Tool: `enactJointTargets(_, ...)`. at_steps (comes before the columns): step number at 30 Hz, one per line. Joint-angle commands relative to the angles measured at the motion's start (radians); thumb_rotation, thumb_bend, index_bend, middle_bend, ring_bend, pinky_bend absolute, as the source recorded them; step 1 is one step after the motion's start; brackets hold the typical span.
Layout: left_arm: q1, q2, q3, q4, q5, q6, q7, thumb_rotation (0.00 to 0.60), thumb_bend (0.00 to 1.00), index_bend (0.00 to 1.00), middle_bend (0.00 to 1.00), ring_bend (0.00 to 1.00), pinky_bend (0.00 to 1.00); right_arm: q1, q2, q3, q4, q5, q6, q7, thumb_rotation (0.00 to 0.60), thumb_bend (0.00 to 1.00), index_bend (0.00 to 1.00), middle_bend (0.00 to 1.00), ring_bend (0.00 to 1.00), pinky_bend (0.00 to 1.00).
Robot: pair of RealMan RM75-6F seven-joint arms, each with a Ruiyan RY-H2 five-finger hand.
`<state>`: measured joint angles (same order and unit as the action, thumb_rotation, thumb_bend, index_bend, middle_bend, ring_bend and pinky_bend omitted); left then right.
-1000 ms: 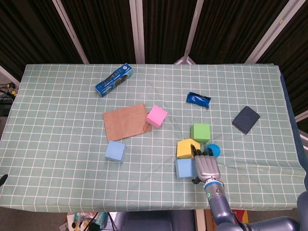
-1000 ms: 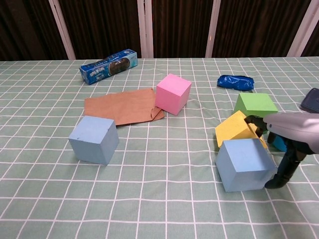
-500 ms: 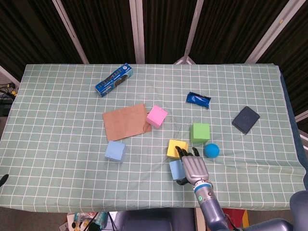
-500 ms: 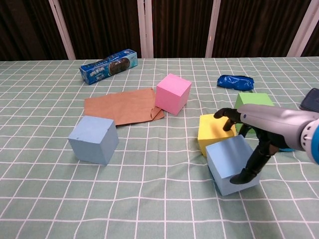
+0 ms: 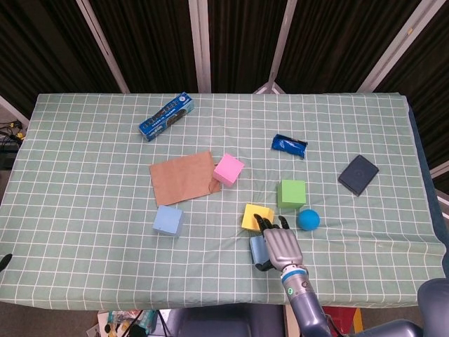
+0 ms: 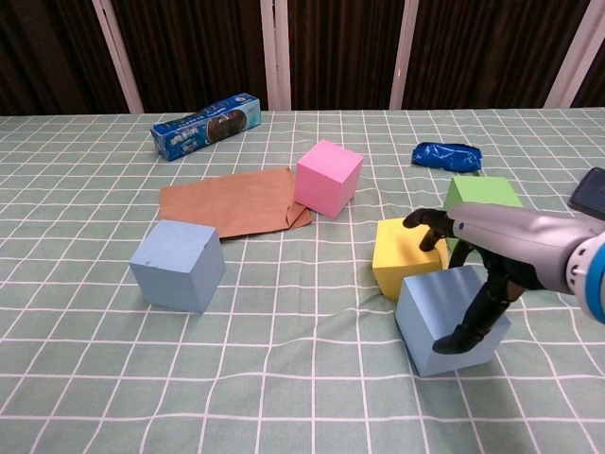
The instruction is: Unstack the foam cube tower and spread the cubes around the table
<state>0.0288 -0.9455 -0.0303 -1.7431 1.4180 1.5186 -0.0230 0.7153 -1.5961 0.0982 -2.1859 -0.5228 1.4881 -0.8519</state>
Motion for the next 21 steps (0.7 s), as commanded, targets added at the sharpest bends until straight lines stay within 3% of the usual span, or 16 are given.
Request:
enactJointTargets(1,0.0,0.0,-0.001,0.001,-0.002,-0.001,0.001,0.6,0.3,0.12,0.0,0.0,0.02,-0.007,-0.009,-0.017,0.031,-0.023,0.015,-0.008,0.6,0.13,0.0,0.47,0.29,0.0)
enactJointTargets(8,-0.001,-0.002,0.001,-0.002,-0.001,-0.003,0.01,0.6,0.3,0.12,0.0,0.0,0.02,-0.015,0.023,-0.052,0.046,-0.026,-0.012,-0.028,0.6,0.13,0.0,0.47,0.29,0.0)
enactJointTargets(13,0.0,-0.002,0.002,-0.003,0.002,0.0,0.009,0.6,0.3,0.12,0.0,0.0,0.02,-0.021,0.06,-0.051,0.027,-0.018,-0.071,0.006,0.6,0.13,0.01,0.52,0.33,0.0)
enactJointTargets(21,-0.002,-0.001,0.002,-0.003,0.0,-0.005,0.008,0.6,0.3,0.12,0.0,0.0,0.02,-0.039,0.047,-0.058,0.035,-0.081,-0.075,0.045,0.6,0.13,0.01,0.54,0.35,0.0)
